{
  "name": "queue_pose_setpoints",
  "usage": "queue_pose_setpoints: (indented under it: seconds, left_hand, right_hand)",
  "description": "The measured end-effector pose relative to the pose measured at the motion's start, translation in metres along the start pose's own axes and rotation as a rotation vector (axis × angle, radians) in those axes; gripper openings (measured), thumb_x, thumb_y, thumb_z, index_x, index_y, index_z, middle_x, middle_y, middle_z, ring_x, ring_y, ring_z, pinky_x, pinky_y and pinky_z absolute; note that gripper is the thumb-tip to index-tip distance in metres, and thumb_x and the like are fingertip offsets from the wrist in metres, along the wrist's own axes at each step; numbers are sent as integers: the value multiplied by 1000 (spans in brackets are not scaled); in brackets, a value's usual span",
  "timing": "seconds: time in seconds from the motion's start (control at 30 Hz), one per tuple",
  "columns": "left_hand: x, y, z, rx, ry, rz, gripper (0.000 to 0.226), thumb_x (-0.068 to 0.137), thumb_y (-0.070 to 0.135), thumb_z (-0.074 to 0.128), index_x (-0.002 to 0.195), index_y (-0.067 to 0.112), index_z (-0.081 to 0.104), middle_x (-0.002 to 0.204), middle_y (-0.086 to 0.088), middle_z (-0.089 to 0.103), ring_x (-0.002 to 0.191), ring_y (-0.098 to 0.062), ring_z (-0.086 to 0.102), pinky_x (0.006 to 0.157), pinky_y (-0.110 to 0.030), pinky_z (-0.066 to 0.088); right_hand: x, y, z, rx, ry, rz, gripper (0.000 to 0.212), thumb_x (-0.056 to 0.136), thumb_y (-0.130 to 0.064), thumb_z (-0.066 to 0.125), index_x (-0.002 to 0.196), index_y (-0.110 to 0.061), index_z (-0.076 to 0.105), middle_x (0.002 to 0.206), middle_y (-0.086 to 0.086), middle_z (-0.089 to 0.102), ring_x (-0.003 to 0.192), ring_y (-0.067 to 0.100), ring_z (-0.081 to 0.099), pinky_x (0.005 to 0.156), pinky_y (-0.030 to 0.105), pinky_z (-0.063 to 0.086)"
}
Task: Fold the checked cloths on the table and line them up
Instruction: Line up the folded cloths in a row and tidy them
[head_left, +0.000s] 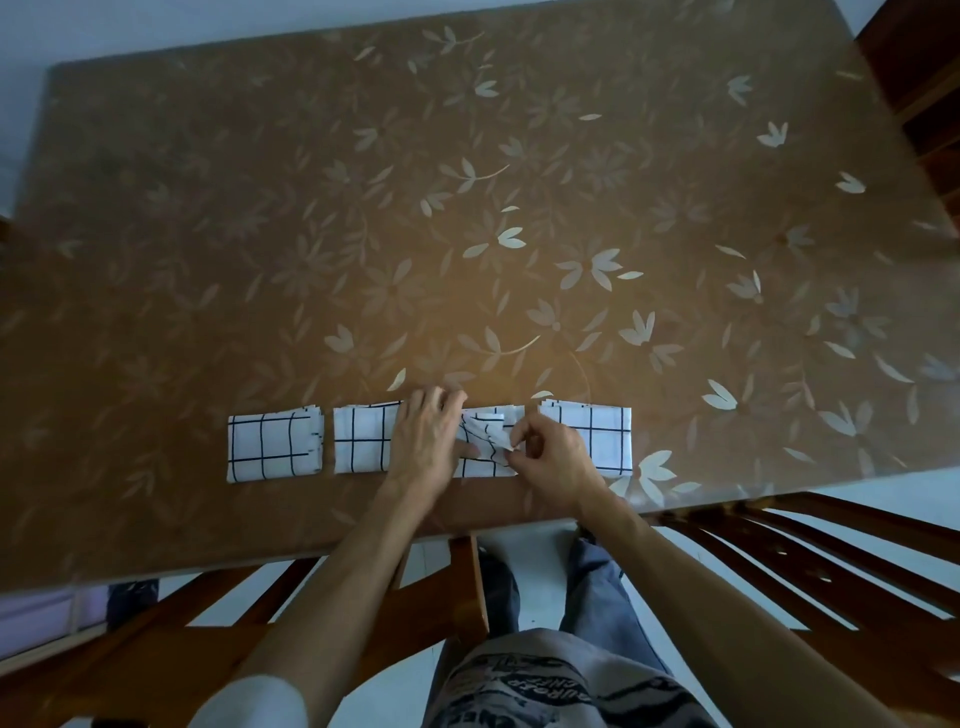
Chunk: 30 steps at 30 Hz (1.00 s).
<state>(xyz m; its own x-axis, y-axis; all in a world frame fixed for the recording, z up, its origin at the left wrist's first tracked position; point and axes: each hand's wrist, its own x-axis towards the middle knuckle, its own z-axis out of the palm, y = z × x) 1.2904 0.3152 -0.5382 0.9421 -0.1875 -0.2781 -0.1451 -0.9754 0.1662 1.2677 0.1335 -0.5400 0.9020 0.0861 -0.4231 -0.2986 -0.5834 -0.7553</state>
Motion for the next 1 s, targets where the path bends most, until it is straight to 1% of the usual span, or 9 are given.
queue_pose_setpoints:
  seconds: [0.13, 0.23, 0.33, 0.43, 0.63, 0.7, 0.8, 0.87, 1.0]
  left_hand:
    - [5, -3, 0, 45, 20, -3, 65, 68, -6, 79, 123, 18, 53, 110, -4, 50, 101, -24, 49, 87, -33, 44]
    - [8, -4, -1, 25, -9, 22, 60, 72, -8, 74, 123, 16, 53, 111, -4, 47, 103, -22, 46, 84, -30, 42]
    - [9, -6, 1, 8, -5, 29, 52, 78, 13, 83, 120, 18, 53, 108, 0, 44, 99, -18, 46, 78, -26, 39]
    - [10, -8, 4, -16, -36, 7, 67, 73, 52, 80, 123, 17, 52, 111, -2, 46, 101, -20, 47, 86, -30, 41]
    - [7, -3, 6, 87, 22, -67, 92, 61, 59, 84, 132, 22, 40, 118, -5, 48, 107, -23, 51, 93, -34, 43]
    - [1, 1, 5, 165, 93, -30, 97, 57, 55, 86, 134, 18, 42, 126, -12, 48, 110, -27, 51, 95, -38, 45]
    - [-11, 4, 13, 178, 193, 213, 63, 64, 18, 90, 116, 10, 56, 123, -16, 55, 111, -32, 53, 98, -44, 46]
    - [-18, -1, 24, 164, 225, 344, 44, 68, -3, 81, 105, 8, 61, 115, -14, 61, 110, -31, 56, 101, -45, 45]
    - [-28, -6, 35, 124, 187, 330, 49, 72, 0, 76, 117, 9, 62, 125, -16, 62, 120, -32, 58, 104, -48, 47]
  right_hand:
    - [4, -8, 1, 53, -74, 35, 50, 75, -14, 74, 117, -28, 53, 78, -10, 60, 65, 6, 54, 62, 21, 45]
    - [10, -12, 3, 1, -80, 80, 26, 75, -26, 80, 92, -25, 61, 73, -7, 53, 66, 10, 49, 57, 17, 38]
    - [15, -11, 6, 73, -24, 130, 23, 74, -29, 83, 77, -27, 60, 76, -9, 56, 71, 11, 53, 61, 20, 41]
    - [17, -11, 3, 37, 33, 165, 24, 79, -33, 79, 90, -19, 63, 75, -7, 58, 75, 15, 57, 66, 26, 44]
    - [28, -7, -2, -54, 169, 240, 24, 82, -34, 76, 93, -17, 64, 76, -3, 63, 78, 19, 61, 67, 31, 49]
    - [31, -7, 1, -132, 169, 205, 27, 86, -33, 71, 101, -12, 62, 84, 2, 67, 82, 22, 62, 67, 32, 49]
    - [33, -9, 4, -207, 181, 170, 31, 88, -33, 68, 105, -10, 55, 89, 8, 69, 84, 27, 64, 68, 38, 53]
    - [35, -9, 5, -272, 179, 145, 30, 89, -30, 68, 103, -9, 53, 88, 8, 67, 81, 29, 63, 65, 39, 51]
    - [30, -7, 11, -570, 351, -268, 21, 77, 0, 74, 92, -6, 59, 89, 8, 57, 77, 26, 54, 63, 34, 47]
